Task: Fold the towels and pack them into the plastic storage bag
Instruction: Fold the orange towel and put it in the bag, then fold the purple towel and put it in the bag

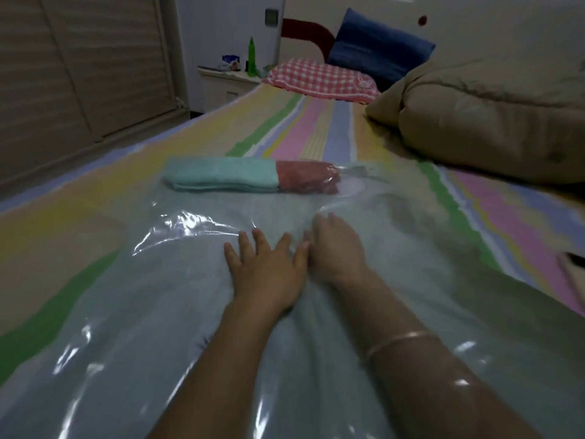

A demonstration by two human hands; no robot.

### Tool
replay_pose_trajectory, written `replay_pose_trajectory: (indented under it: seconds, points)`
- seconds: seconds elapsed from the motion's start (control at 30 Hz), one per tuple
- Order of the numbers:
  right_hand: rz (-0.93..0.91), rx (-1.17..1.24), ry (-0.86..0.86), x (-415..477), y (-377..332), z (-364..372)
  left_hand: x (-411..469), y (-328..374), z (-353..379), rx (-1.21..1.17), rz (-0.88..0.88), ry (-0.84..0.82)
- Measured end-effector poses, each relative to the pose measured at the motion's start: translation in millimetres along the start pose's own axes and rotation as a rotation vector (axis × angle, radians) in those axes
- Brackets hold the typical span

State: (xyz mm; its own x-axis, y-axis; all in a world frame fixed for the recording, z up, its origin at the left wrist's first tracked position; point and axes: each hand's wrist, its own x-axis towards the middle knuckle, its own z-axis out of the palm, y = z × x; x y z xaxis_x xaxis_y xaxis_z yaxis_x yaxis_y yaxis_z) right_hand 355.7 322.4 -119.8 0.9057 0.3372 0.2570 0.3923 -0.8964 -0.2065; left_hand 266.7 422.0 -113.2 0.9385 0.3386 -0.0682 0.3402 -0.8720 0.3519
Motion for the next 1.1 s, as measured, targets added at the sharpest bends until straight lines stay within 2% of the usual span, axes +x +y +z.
replay_pose_trajectory:
  seconds: [0.07, 0.13, 0.2, 0.27, 0.33, 0.4, 0.47, 0.5, 0.6, 0.7, 0.77, 0.87, 0.9, 0.97, 1.03, 1.1]
  points:
    - [0.037, -0.004, -0.004, -50.0, 4.8, -14.2, 4.8, -4.1, 2.0, 0.048, 0.044, 0.006]
    - [0.033, 0.032, 0.075, -105.1, 7.9, -28.5, 5.3, -15.7, -3.9, 0.138, 0.081, -0.019]
    - [-0.01, 0.071, 0.113, -164.8, 7.9, -45.2, -1.3, -25.0, -18.6, 0.278, 0.069, -0.062]
    - [-0.106, 0.071, 0.104, -225.5, 9.8, -63.9, -24.6, -14.3, -33.2, 0.331, 0.063, -0.023]
    - [-0.201, 0.081, 0.069, -281.9, 18.3, -91.7, -67.7, 22.9, -38.9, 0.183, 0.178, 0.1]
    - [-0.277, 0.145, -0.086, -326.3, 31.8, -129.1, -127.6, 78.4, -36.2, -0.093, 0.394, 0.152]
    - [-0.301, 0.309, -0.249, -368.2, 56.5, -165.0, -194.4, 134.8, -27.1, -0.276, 0.616, 0.088]
    - [-0.278, 0.411, -0.27, -387.6, 71.0, -185.1, -224.9, 160.4, -21.1, -0.326, 0.727, 0.035]
    - [-0.15, 0.58, -0.218, -432.7, 118.4, -244.8, -294.9, 217.1, 0.6, -0.356, 0.9, -0.111]
    - [0.006, 0.645, -0.054, -458.5, 176.9, -285.5, -338.5, 245.2, 21.0, -0.34, 0.954, -0.075]
    - [0.118, 0.534, 0.155, -475.5, 222.6, -298.0, -363.7, 256.0, 32.7, -0.334, 1.016, -0.027]
    - [0.31, 0.208, 0.4, -502.7, 290.8, -306.6, -397.7, 268.7, 51.1, -0.309, 1.085, 0.0]
    - [0.389, 0.096, 0.417, -511.7, 312.4, -308.1, -406.9, 272.0, 57.0, -0.281, 1.094, -0.005]
    - [0.591, -0.064, 0.328, -527.6, 348.6, -311.3, -418.4, 277.0, 68.3, -0.224, 1.09, -0.019]
    - [0.761, -0.081, 0.201, -539.4, 376.0, -311.3, -426.2, 280.3, 76.4, -0.156, 1.079, -0.016]
    - [0.812, -0.038, 0.135, -546.6, 393.8, -308.4, -432.1, 281.5, 82.7, -0.094, 1.073, 0.014]
